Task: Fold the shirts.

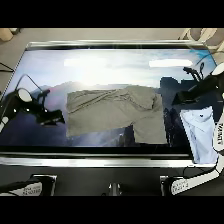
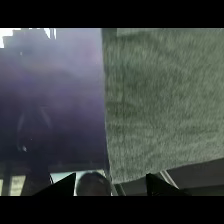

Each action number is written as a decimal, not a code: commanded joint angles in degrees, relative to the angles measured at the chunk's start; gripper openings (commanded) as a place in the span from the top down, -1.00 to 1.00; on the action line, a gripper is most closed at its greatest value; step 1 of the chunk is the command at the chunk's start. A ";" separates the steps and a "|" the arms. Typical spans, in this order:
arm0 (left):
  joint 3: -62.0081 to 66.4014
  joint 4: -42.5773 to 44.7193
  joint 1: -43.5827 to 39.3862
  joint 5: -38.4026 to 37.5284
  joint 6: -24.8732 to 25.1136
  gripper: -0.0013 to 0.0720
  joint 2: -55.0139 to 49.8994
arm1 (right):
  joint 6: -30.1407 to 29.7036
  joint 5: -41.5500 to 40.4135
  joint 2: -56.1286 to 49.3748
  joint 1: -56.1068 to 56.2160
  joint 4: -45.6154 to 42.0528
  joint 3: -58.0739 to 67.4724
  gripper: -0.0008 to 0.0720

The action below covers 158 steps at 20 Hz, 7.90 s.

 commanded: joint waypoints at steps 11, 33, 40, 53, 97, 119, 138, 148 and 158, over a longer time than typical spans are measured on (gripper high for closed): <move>-11.87 -9.33 -2.34 10.19 2.51 0.13 -2.10 | -1.95 2.12 -0.13 -1.97 0.02 -5.01 -0.42; -10.99 -9.29 -2.16 9.51 4.35 0.89 4.15 | -3.93 -11.17 -9.94 5.46 8.52 -8.79 0.91; 22.34 -1.57 -1.86 10.56 2.84 0.90 21.14 | -10.47 -16.20 20.20 5.46 8.41 3.96 0.92; 48.70 2.99 -1.99 24.11 -1.92 0.90 38.97 | -7.41 -30.16 61.94 5.46 -5.18 10.40 0.92; 24.81 0.15 -3.15 -3.82 6.27 0.86 -22.45 | 5.60 -10.45 -0.42 5.51 -4.02 -12.79 0.83; -16.31 -7.85 -1.90 9.20 9.07 -0.28 -0.55 | -1.55 -9.79 23.63 -2.80 -8.11 -41.16 -0.36; -16.28 -7.82 -4.83 11.52 7.54 0.89 0.83 | -0.63 -25.59 30.69 -2.80 9.29 -67.52 0.42; 1.77 -9.44 -3.45 10.21 12.11 0.90 4.20 | -4.02 -21.94 30.97 -2.80 10.29 -40.72 0.92; 31.85 -11.96 -3.37 9.84 3.69 0.90 -22.49 | -4.90 -36.76 6.69 -0.85 25.14 -23.91 0.92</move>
